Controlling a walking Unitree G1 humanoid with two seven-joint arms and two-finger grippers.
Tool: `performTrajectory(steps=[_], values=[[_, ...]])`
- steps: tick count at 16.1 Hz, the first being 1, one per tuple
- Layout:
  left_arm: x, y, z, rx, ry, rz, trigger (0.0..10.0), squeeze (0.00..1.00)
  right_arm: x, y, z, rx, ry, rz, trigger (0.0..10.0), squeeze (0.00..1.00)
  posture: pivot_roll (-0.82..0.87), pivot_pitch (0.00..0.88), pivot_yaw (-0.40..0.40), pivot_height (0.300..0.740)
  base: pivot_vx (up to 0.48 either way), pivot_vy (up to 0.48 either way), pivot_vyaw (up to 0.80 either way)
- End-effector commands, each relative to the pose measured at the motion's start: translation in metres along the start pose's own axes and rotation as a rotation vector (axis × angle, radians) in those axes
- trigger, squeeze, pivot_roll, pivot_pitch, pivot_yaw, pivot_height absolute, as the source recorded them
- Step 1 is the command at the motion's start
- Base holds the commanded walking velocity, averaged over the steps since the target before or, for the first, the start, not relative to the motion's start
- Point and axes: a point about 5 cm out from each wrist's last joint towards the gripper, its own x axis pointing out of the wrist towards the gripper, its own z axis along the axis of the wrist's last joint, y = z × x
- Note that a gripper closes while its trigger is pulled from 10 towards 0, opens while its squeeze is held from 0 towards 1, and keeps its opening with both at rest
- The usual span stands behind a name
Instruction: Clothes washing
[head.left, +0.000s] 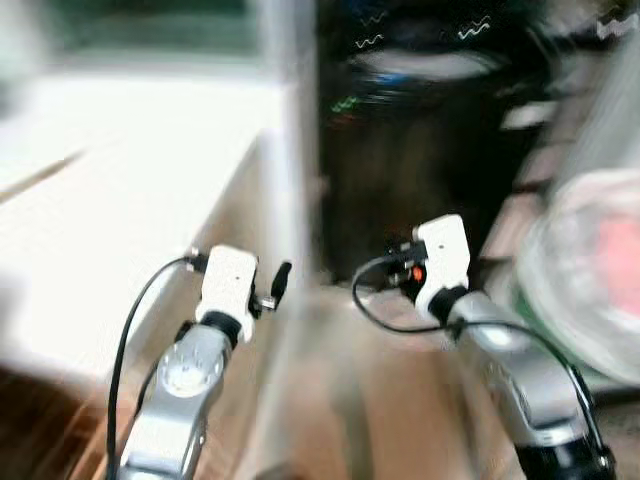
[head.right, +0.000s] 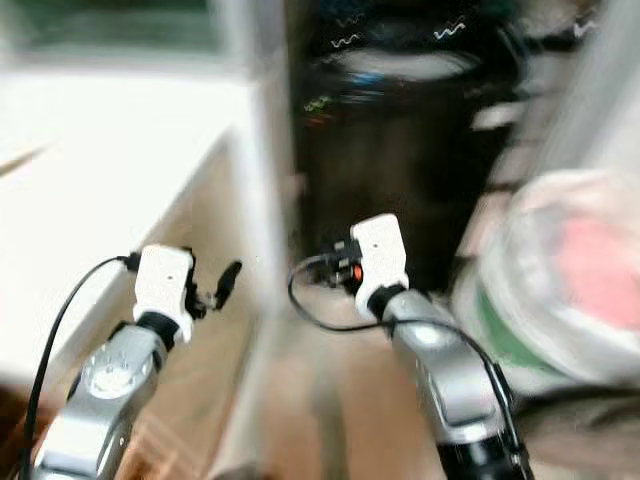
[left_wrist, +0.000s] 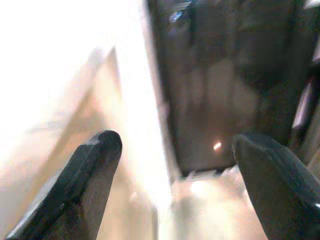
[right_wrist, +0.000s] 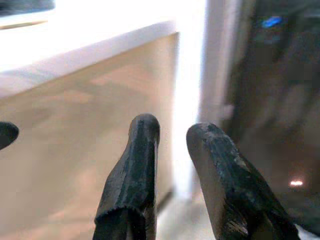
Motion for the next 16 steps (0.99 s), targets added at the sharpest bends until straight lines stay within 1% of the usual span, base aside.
performTrajectory(steps=[1, 3, 5, 6, 8, 9, 10, 11, 12, 13, 14, 15, 16], values=[[0.001, -0.003, 0.003, 0.008, -0.009, -0.016, 10.0, 0.00, -0.001, -0.005, 0.002, -0.016, -0.009, -0.020, 10.0, 0.00, -0.02, 0.000, 0.062, 0.740, -0.386, 0.000, 0.80], [0.000, -0.003, 0.000, 0.011, -0.001, -0.021, 10.0, 0.00, -0.002, -0.006, 0.000, -0.021, -0.003, -0.021, 10.0, 0.00, -0.02, 0.000, 0.062, 0.740, -0.384, 0.000, 0.80], [-0.003, -0.002, -0.008, 0.030, 0.027, -0.020, 10.0, 0.00, -0.002, -0.006, -0.003, -0.024, 0.011, -0.009, 10.0, 0.00, -0.02, 0.000, 0.061, 0.740, -0.384, 0.000, 0.80], [-0.005, 0.000, -0.015, 0.022, 0.044, -0.006, 10.0, 0.00, -0.002, -0.003, -0.011, -0.031, 0.042, 0.026, 10.0, 0.00, -0.02, 0.000, 0.061, 0.740, -0.382, 0.000, 0.80], [-0.009, 0.006, -0.027, 0.017, 0.067, 0.027, 10.0, 0.00, -0.003, -0.001, -0.026, -0.043, 0.085, 0.045, 10.0, 0.00, -0.02, 0.000, 0.059, 0.740, -0.386, 0.000, 0.80], [-0.011, 0.010, -0.036, 0.001, 0.079, 0.050, 10.0, 0.00, -0.003, -0.002, -0.036, -0.040, 0.116, 0.046, 10.0, 0.00, -0.02, 0.000, 0.059, 0.740, -0.386, 0.000, 0.80], [-0.015, 0.016, -0.047, -0.023, 0.097, 0.083, 10.0, 0.00, -0.003, -0.002, -0.048, -0.039, 0.151, 0.048, 10.0, 0.00, -0.02, 0.000, 0.058, 0.740, -0.382, 0.000, 0.80], [-0.022, 0.026, -0.076, -0.070, 0.158, 0.155, 10.0, 0.00, -0.003, -0.007, -0.075, -0.050, 0.240, 0.036, 10.0, 0.00, -0.01, 0.000, 0.051, 0.740, -0.330, 0.000, 0.80], [-0.028, 0.031, -0.095, -0.096, 0.206, 0.191, 10.0, 0.00, -0.004, -0.011, -0.094, -0.052, 0.301, 0.019, 10.0, 0.00, -0.01, 0.000, 0.047, 0.740, -0.315, 0.000, 0.80], [-0.030, 0.033, -0.106, -0.122, 0.233, 0.214, 10.0, 0.00, -0.004, -0.015, -0.103, -0.046, 0.332, -0.001, 10.0, 0.00, -0.01, 0.000, 0.039, 0.740, -0.281, 0.000, 0.80], [-0.033, 0.036, -0.121, -0.180, 0.277, 0.256, 10.0, 0.00, -0.007, -0.021, -0.120, -0.018, 0.387, -0.044, 10.0, 0.00, -0.01, 0.000, 0.034, 0.740, -0.274, 0.000, 0.80], [-0.040, 0.030, -0.154, -0.204, 0.430, 0.252, 10.0, 0.00, -0.020, -0.025, -0.160, 0.007, 0.552, -0.096, 10.0, 0.00, -0.01, 0.000, 0.025, 0.740, 0.000, 0.000, 0.80], [-0.041, 0.025, -0.161, -0.192, 0.465, 0.228, 10.0, 0.00, -0.026, -0.025, -0.172, 0.004, 0.604, -0.105, 10.0, 0.00, -0.01, 0.000, 0.025, 0.740, 0.000, 0.000, 0.80]])
